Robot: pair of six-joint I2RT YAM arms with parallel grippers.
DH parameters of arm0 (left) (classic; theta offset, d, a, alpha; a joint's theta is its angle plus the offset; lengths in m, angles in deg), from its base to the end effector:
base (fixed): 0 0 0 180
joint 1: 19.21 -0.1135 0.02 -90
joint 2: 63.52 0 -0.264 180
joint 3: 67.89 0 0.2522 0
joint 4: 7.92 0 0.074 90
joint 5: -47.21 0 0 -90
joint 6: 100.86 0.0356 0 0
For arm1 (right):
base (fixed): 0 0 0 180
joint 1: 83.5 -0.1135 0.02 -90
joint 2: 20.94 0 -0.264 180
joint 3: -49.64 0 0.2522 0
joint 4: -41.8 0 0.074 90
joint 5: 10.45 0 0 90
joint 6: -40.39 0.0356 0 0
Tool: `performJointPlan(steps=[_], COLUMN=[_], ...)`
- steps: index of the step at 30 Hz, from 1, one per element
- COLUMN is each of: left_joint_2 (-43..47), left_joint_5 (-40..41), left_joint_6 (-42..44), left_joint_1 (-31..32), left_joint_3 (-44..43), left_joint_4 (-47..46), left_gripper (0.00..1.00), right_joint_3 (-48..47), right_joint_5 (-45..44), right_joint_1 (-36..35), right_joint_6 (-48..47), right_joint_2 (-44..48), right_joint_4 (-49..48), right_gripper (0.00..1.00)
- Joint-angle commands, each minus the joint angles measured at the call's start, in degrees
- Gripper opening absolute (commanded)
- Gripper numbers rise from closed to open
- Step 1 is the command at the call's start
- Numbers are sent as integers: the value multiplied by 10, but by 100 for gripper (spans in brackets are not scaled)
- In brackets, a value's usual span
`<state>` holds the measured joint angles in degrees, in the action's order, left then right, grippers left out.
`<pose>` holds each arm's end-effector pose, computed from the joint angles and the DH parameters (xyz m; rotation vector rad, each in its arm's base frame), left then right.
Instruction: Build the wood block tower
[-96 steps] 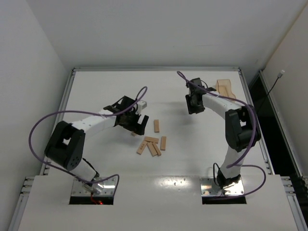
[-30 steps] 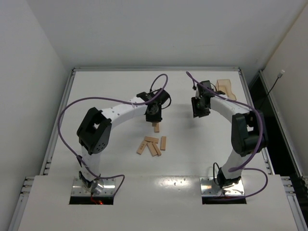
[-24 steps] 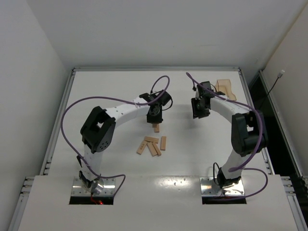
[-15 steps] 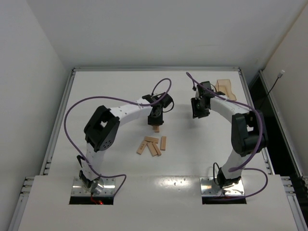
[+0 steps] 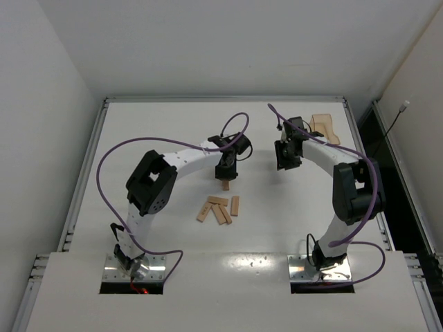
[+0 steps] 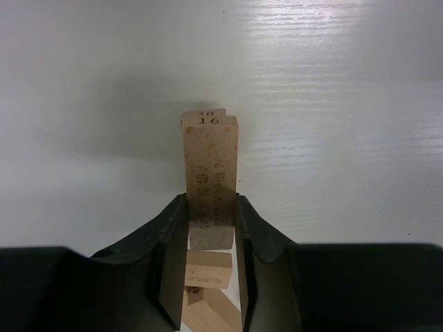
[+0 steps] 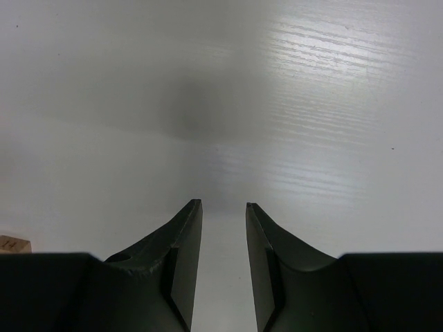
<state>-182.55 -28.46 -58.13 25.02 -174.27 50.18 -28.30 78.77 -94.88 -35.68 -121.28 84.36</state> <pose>0.3142 -0.2936 0.1867 -0.1305 2.7264 -0.0921 0.3402 0.0680 0.1778 0.0644 2.7092 0.1138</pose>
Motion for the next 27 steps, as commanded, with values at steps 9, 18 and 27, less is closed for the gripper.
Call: performJointPlan(steps=[9,18,27], left_joint_2=[-7,-12,-31], left_joint_5=[-4,-18,-12], left_joint_6=[-12,-6,-6], left_joint_1=[6,6,6], left_joint_3=[-3,2,-3], left_joint_4=[-10,-21,-21], left_gripper=[0,53,57], right_joint_3=[-1,-1,-1], right_joint_5=[15,20,25], right_joint_1=[1,1,1], right_joint_6=[7,7,7], right_joint_2=[2,-3,-3], right_joint_4=[-14,-14,-14], right_gripper=[29,29,28])
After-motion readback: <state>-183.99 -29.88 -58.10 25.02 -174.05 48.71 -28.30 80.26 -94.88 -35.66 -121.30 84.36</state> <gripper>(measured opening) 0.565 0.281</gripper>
